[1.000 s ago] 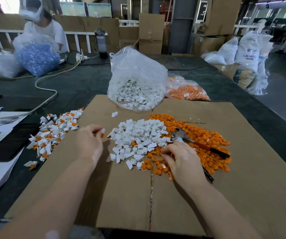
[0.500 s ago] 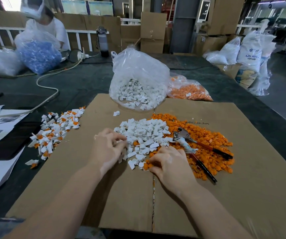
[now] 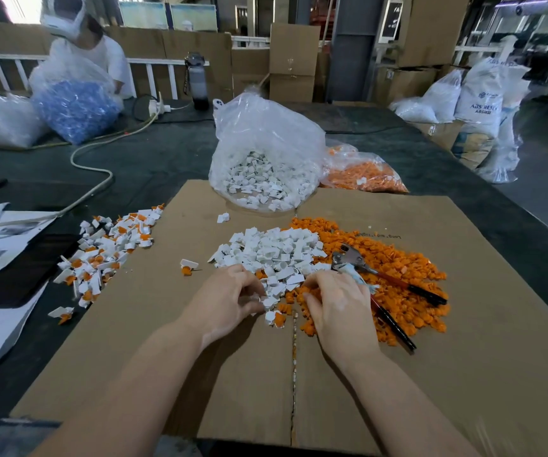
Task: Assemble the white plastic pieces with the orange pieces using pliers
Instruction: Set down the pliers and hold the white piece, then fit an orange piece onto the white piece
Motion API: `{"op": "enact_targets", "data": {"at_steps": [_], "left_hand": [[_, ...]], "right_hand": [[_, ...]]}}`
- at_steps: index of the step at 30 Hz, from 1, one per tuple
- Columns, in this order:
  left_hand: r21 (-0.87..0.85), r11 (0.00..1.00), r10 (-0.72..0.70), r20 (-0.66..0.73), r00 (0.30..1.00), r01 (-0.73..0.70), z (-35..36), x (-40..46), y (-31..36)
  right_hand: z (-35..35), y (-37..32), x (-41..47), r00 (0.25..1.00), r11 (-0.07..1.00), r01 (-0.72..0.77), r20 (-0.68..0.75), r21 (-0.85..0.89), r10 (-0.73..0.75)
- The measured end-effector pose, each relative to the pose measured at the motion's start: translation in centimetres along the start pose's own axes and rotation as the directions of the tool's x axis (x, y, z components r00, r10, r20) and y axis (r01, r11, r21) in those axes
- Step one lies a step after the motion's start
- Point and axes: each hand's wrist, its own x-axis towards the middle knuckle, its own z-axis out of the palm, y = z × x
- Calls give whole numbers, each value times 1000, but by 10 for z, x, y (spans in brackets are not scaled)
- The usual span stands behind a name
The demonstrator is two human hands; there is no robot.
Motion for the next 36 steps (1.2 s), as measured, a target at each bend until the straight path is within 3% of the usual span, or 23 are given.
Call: {"op": "enact_targets", "data": {"at_steps": [5, 9, 14, 18, 22, 29, 33, 36], "left_hand": [[17, 996, -89, -101, 991, 92, 10, 0, -1], [129, 987, -65, -192, 979, 91, 12, 0, 4], [-136, 990, -75, -292, 953, 36, 13, -1, 23], [-528, 849, -162, -194, 967, 36, 24, -3, 45], [-516, 857, -141, -207, 968, 14, 37, 0, 52], [-590, 803, -271, -232, 934, 87, 48, 13, 49], [-629, 777, -242, -245, 939, 36, 53, 11, 45], [-580, 815, -203, -275, 940, 7, 54, 9, 44]], "right_hand": [[0, 5, -1, 995, 999, -43, -88, 13, 44], [1, 7, -1, 988, 999, -47, -147, 2, 47], [4, 8, -2, 982, 996, -89, -163, 17, 91], [4, 11, -3, 976, 992, -122, -179, 37, 127], [2, 14, -3, 971, 985, -143, -177, 92, 158], [3, 14, -3, 968, 982, -125, -200, 142, 152], [2, 14, -4, 971, 967, -157, -148, 200, 188], [-1, 14, -6, 970, 949, -177, -118, 259, 213]]}}
